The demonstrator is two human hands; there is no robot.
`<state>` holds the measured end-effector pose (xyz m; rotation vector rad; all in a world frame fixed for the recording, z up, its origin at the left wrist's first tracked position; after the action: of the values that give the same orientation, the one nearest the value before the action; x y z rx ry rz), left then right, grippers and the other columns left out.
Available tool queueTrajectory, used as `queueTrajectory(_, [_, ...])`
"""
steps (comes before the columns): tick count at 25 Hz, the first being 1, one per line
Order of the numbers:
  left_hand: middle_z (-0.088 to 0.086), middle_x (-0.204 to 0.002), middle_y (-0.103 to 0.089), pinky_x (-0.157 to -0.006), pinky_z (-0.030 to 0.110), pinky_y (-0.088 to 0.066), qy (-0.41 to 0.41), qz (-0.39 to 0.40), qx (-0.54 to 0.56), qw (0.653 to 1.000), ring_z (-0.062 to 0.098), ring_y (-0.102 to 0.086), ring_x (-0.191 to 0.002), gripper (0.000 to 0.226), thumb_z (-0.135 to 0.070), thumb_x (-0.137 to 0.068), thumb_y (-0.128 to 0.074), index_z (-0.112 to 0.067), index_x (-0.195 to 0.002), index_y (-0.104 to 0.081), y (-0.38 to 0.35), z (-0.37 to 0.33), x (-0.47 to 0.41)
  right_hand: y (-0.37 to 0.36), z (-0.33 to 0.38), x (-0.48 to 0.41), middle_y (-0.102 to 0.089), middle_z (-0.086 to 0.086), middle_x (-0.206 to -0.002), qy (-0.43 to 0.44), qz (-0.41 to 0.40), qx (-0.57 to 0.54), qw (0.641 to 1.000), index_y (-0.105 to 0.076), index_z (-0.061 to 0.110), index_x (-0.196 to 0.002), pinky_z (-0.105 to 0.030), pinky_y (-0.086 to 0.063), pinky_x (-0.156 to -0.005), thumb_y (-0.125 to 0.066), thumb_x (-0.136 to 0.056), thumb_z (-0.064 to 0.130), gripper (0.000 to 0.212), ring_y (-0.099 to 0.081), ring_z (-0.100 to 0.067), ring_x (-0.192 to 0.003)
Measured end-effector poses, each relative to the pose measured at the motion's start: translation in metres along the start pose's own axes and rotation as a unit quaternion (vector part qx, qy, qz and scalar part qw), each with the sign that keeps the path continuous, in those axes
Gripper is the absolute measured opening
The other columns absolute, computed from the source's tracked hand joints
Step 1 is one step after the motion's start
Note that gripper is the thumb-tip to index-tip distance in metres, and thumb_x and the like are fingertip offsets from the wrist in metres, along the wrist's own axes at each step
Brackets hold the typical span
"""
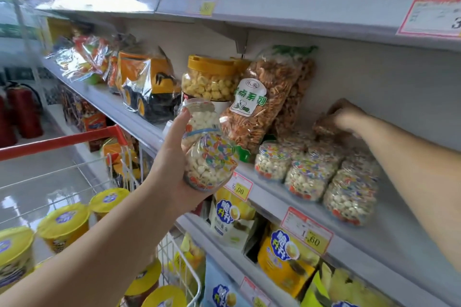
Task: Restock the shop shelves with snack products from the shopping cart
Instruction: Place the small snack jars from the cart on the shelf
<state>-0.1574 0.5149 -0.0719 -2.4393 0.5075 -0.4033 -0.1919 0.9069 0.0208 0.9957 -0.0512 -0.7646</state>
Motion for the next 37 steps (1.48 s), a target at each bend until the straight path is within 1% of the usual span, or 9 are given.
queueTrajectory(7, [0.014, -0.101, -0.076, -0.075, 0.04, -0.054, 0.037, -0.017, 0.006, 0.999, 0.03, -0.076, -0.079, 0.066, -0.069, -0.079, -0.061, -0.015, -0.117, -0.069, 0.001, 0.023, -0.009, -0.037, -0.004, -0.014, -0.057, -0.008, -0.069, 0.007, 0.125, 0.048, 0.991, -0.064, 0.013, -0.077, -0.023, -0.034, -0.052, -0.072, -0.086, 0.036, 0.026, -0.05, -0.022, -0.062])
queueTrajectory(9, [0.015, -0.1, -0.076, -0.075, 0.041, -0.055, 0.041, -0.017, 0.007, 0.999, 0.03, -0.076, -0.078, 0.066, -0.069, -0.08, -0.061, -0.015, -0.116, -0.068, -0.003, 0.027, -0.008, -0.036, 0.0, -0.009, -0.062, -0.011, -0.081, 0.03, 0.118, 0.058, 0.991, -0.064, 0.015, -0.078, -0.024, -0.037, -0.057, -0.063, -0.092, 0.035, 0.024, -0.054, -0.024, -0.071])
queueTrajectory(14, [0.013, -0.1, -0.077, -0.075, 0.04, -0.057, 0.056, -0.015, 0.015, 0.998, 0.029, -0.076, -0.08, 0.066, -0.07, -0.08, -0.061, -0.016, -0.119, -0.068, -0.021, 0.029, -0.003, -0.006, 0.047, 0.028, -0.06, -0.014, -0.129, 0.112, 0.056, 0.119, 0.985, -0.06, 0.009, -0.127, -0.029, -0.041, -0.087, -0.045, -0.102, 0.024, 0.033, -0.055, -0.031, -0.116])
queueTrajectory(16, [0.013, -0.1, -0.077, -0.074, 0.04, -0.057, 0.055, -0.015, 0.022, 0.998, 0.029, -0.075, -0.084, 0.065, -0.07, -0.08, -0.061, -0.017, -0.118, -0.068, -0.028, 0.028, 0.001, 0.017, 0.1, 0.084, -0.065, -0.008, -0.12, 0.215, 0.012, 0.051, 0.975, -0.064, 0.015, -0.119, -0.027, -0.042, -0.08, -0.047, -0.101, 0.027, 0.027, -0.06, -0.026, -0.107])
queueTrajectory(21, [0.012, -0.092, -0.077, -0.064, 0.035, -0.058, 0.042, -0.017, 0.066, 0.997, 0.025, -0.076, -0.073, 0.061, -0.067, -0.084, -0.059, -0.015, -0.114, -0.068, -0.034, 0.022, 0.009, -0.008, 0.168, 0.241, -0.071, -0.003, -0.094, 0.285, 0.247, -0.104, 0.92, -0.052, 0.042, -0.091, -0.041, -0.052, -0.061, -0.058, -0.069, 0.077, 0.042, -0.066, -0.019, -0.069])
queueTrajectory(26, [0.014, -0.104, -0.076, -0.065, 0.038, -0.06, 0.045, 0.023, 0.091, 0.995, 0.028, -0.075, -0.083, 0.066, -0.068, -0.086, -0.058, -0.012, -0.119, -0.068, -0.052, 0.022, 0.012, 0.005, 0.164, 0.238, -0.069, 0.005, -0.103, 0.26, 0.182, -0.187, 0.93, -0.049, 0.04, -0.081, -0.045, -0.054, -0.064, -0.076, -0.069, 0.052, 0.032, -0.063, -0.025, -0.067])
queueTrajectory(30, [0.015, -0.113, -0.073, -0.071, 0.041, -0.059, 0.045, 0.037, 0.092, 0.994, 0.031, -0.073, -0.098, 0.068, -0.068, -0.085, -0.057, -0.013, -0.124, -0.065, -0.065, 0.027, 0.004, -0.005, 0.15, 0.235, -0.064, 0.012, -0.103, 0.247, 0.235, -0.16, 0.926, -0.054, 0.04, -0.09, -0.047, -0.056, -0.073, -0.077, -0.069, 0.052, 0.033, -0.066, -0.027, -0.085])
queueTrajectory(34, [0.013, -0.116, -0.069, -0.093, 0.052, -0.052, 0.005, 0.005, 0.095, 0.995, 0.024, -0.066, -0.109, 0.052, -0.06, -0.086, -0.062, -0.017, -0.115, -0.061, -0.062, 0.024, -0.008, 0.038, 0.116, 0.181, -0.065, 0.004, -0.095, 0.205, 0.096, -0.214, 0.95, -0.056, 0.031, -0.088, -0.043, -0.05, -0.074, -0.087, -0.065, 0.034, 0.039, -0.059, -0.023, -0.079])
queueTrajectory(37, [0.015, -0.115, -0.067, -0.095, 0.047, -0.054, -0.009, -0.022, 0.115, 0.993, 0.023, -0.066, -0.107, 0.054, -0.052, -0.084, -0.07, -0.017, -0.123, -0.057, -0.05, 0.021, -0.016, 0.092, 0.063, 0.114, -0.063, 0.004, -0.104, 0.158, -0.114, -0.034, 0.98, -0.055, 0.027, -0.097, -0.032, -0.043, -0.077, -0.081, -0.073, 0.034, 0.036, -0.058, -0.019, -0.091])
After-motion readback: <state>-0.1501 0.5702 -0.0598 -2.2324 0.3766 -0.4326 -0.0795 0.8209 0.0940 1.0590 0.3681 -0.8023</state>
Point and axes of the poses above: each hand's wrist, its own x-axis away from the middle knuckle, its own y-axis out of the back of the hand, z = x × y, the point moved 10 cm from there along -x, towards the middle knuckle
